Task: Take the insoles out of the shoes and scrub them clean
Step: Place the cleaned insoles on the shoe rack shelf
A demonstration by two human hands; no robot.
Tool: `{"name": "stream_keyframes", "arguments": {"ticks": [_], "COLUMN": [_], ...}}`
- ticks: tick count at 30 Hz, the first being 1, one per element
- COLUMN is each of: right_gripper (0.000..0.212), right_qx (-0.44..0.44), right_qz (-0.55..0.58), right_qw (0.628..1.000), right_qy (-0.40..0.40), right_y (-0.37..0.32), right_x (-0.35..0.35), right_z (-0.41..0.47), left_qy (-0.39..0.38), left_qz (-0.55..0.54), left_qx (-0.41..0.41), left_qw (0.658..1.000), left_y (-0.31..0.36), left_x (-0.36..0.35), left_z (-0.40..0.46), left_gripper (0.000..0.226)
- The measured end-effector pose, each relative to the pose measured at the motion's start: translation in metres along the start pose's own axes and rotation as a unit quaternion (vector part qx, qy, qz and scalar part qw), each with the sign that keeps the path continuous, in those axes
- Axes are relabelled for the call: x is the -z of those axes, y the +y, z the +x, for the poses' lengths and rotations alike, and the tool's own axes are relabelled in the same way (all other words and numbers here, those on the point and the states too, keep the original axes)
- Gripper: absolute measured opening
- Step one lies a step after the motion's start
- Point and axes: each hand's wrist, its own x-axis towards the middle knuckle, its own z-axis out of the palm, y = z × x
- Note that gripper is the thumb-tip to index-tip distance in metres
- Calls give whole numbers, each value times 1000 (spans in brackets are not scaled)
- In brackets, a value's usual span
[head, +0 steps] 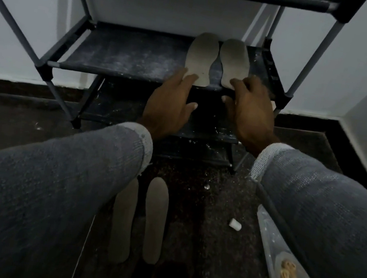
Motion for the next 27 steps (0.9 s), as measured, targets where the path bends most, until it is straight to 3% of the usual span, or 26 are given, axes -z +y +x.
{"name": "stream_keyframes", "arguments": {"ticks": [3, 8, 13, 19, 23, 27], "right_gripper": [36, 34, 31, 34, 36, 46], "right_qx": [6, 5, -56, -175, -228, -298], "right_qz": [-5, 11, 80, 100, 115, 123], "right_qw": [1000, 996, 978, 921, 885, 843], "right_qy": [-4, -84, -182, -333, -389, -431], "right_y": [-18, -60, -95, -105, -97, -91], "right_x": [-7, -40, -89, -153, -191, -234], "right_z": [-25, -77, -132, -203, -238, -285], "left_qy": [3, -51, -93, -180, -238, -252], "left_qz": [27, 26, -24, -37, -58, -51], "left_qx": [21, 89, 184, 359, 428, 468], "left_qw": [999, 994, 978, 915, 870, 846], "left_y": [-8, -29, -52, -92, -115, -118], "left_x": [3, -5, -16, -53, -83, -108], "left_z": [-37, -112, -188, -260, -300, -338], "left_gripper": [59, 55, 50, 48, 41, 56]}}
